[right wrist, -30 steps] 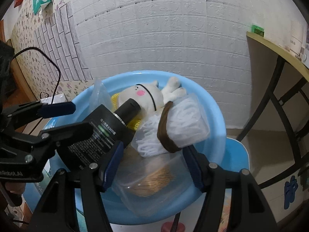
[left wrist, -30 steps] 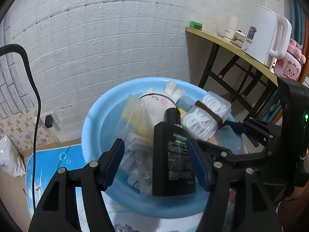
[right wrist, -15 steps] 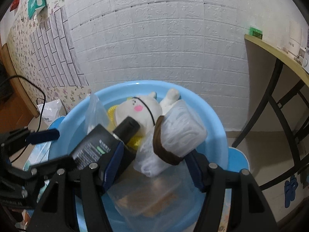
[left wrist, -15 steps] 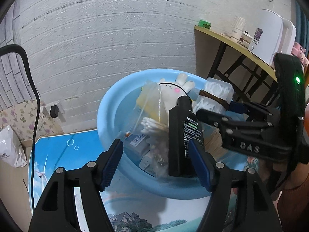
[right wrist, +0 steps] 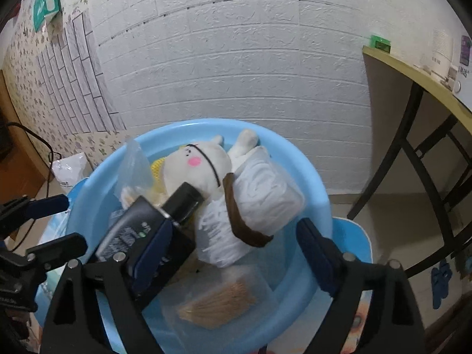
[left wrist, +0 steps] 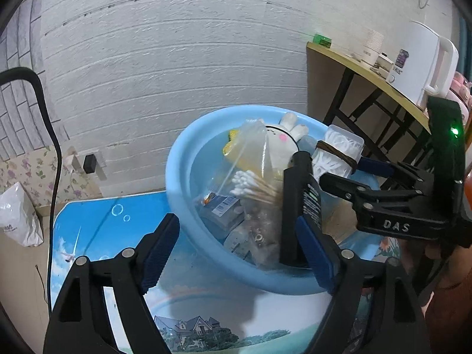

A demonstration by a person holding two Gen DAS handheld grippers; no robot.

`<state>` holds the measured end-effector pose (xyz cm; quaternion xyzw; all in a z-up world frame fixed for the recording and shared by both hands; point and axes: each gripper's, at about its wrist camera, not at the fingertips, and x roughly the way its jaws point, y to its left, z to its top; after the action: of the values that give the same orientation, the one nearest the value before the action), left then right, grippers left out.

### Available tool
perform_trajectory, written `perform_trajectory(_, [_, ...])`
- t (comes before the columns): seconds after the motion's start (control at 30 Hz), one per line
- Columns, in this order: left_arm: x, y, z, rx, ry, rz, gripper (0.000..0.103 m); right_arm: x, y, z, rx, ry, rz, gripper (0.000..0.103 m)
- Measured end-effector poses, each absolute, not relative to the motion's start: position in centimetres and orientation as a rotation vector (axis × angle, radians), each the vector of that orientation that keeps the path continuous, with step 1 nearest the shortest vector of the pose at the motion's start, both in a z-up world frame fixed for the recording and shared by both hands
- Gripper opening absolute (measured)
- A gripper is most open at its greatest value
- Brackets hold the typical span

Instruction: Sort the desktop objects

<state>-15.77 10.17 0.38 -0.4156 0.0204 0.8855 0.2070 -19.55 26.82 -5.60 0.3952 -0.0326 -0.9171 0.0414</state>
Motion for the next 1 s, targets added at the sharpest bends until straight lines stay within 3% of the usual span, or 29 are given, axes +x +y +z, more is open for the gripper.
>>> perform_trajectory(0.33, [-14.7,9.6,0.8,-1.241,0.104,2.501,0.092,-17.4,25.4,-4.5,1.209,-0.051,-2.778,0.089])
perform_trajectory(0.73, [-13.4,8.0,0.3,-1.464,0.151,2.557,0.093,-14.8,23.7,-3.0,1.284,-0.038,-2.728,0.09])
perform_trajectory(1.0, [-11.3,6.2,0.8,-1.485,0.089,2.569,0.093,-13.0,21.9,-2.5,1.287,-0.003,-2.71,0.092])
